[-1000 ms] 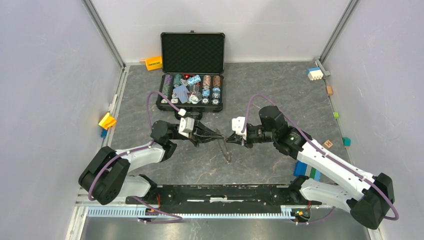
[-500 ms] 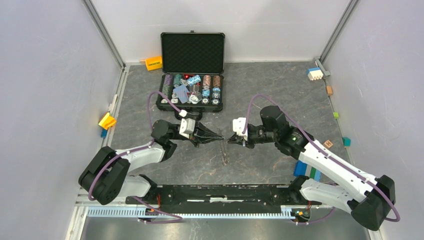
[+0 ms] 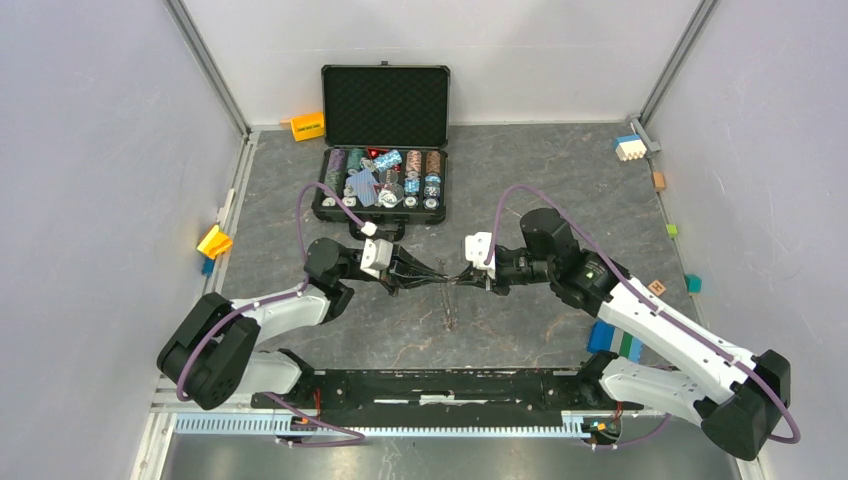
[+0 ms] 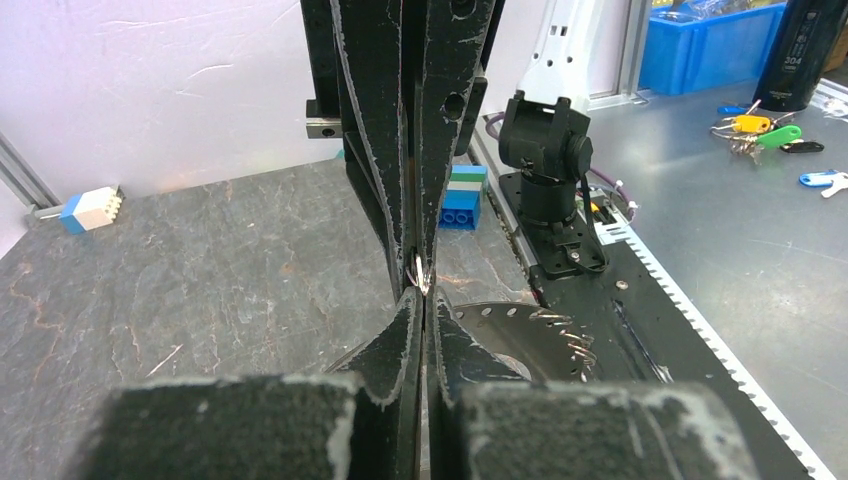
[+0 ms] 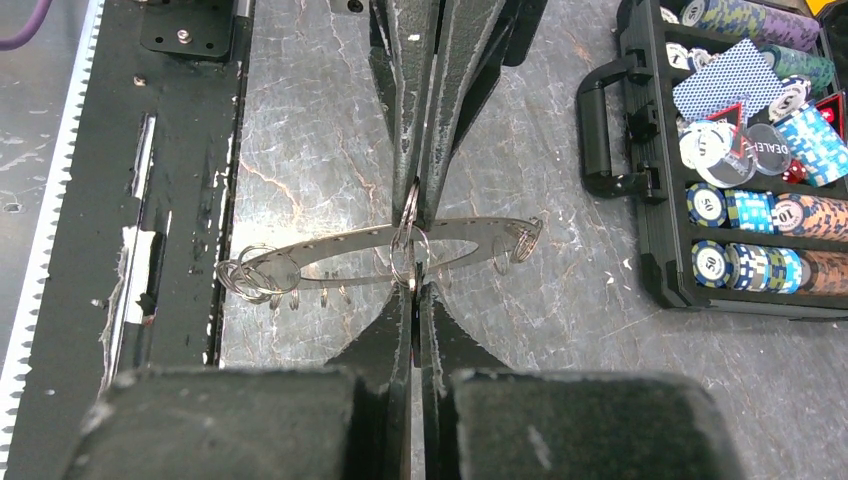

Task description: Put the keys on the keyring

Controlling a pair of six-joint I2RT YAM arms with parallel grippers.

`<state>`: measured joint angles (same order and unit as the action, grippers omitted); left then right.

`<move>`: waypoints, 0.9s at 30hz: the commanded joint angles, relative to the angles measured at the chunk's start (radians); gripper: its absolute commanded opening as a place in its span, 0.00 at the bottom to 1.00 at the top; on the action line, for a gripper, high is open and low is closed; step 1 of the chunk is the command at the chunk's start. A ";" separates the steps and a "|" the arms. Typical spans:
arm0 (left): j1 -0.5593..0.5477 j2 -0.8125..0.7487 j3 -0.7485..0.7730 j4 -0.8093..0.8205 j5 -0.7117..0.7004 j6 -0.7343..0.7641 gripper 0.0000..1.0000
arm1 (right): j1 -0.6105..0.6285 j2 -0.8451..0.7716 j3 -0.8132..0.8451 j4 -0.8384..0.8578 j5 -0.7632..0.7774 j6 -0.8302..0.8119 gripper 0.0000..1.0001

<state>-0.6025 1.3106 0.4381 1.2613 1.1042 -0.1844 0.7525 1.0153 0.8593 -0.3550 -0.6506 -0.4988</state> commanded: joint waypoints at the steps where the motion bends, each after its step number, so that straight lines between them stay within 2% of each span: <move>1: -0.002 -0.010 0.004 0.020 0.001 0.051 0.02 | -0.001 -0.005 0.049 -0.001 -0.011 -0.017 0.00; 13: -0.003 -0.009 0.005 0.028 -0.007 0.049 0.02 | -0.001 -0.003 0.058 -0.057 -0.015 -0.059 0.00; 27: -0.002 -0.020 -0.002 -0.037 0.002 0.119 0.02 | -0.001 0.014 0.087 -0.063 -0.043 -0.036 0.00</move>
<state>-0.6025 1.3102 0.4381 1.2171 1.1030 -0.1284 0.7525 1.0245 0.9012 -0.4240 -0.6655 -0.5438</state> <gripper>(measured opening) 0.043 0.017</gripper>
